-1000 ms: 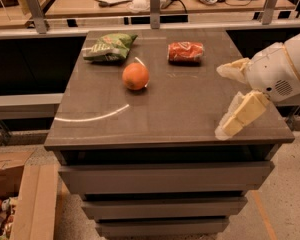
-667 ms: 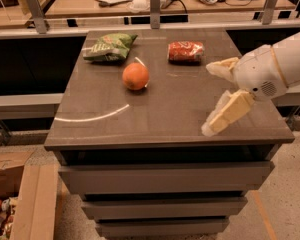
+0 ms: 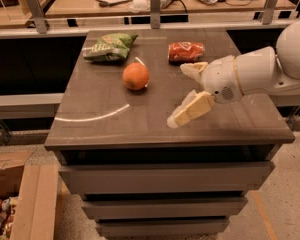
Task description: Move orange near green jalapeno chip bag
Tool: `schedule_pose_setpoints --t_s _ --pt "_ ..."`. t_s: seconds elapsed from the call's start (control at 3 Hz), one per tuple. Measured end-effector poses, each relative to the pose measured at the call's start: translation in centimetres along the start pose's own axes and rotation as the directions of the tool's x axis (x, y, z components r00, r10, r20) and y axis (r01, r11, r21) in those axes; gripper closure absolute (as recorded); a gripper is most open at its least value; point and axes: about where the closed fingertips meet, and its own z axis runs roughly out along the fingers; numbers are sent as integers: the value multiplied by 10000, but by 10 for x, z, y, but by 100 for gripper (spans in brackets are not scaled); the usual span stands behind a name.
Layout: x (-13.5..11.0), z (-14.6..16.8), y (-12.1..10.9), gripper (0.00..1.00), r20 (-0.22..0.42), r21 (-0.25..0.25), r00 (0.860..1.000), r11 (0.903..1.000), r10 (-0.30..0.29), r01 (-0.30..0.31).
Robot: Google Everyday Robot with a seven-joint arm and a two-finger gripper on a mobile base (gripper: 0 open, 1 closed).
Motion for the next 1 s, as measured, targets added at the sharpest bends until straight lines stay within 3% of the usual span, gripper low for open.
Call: schedule_pose_setpoints --t_s 0.67,1.0 --pt "-10 73 -58 0 968 675 9953 9976 75 -141" --pt "-17 94 -73 0 1144 752 9933 9969 136 -223"
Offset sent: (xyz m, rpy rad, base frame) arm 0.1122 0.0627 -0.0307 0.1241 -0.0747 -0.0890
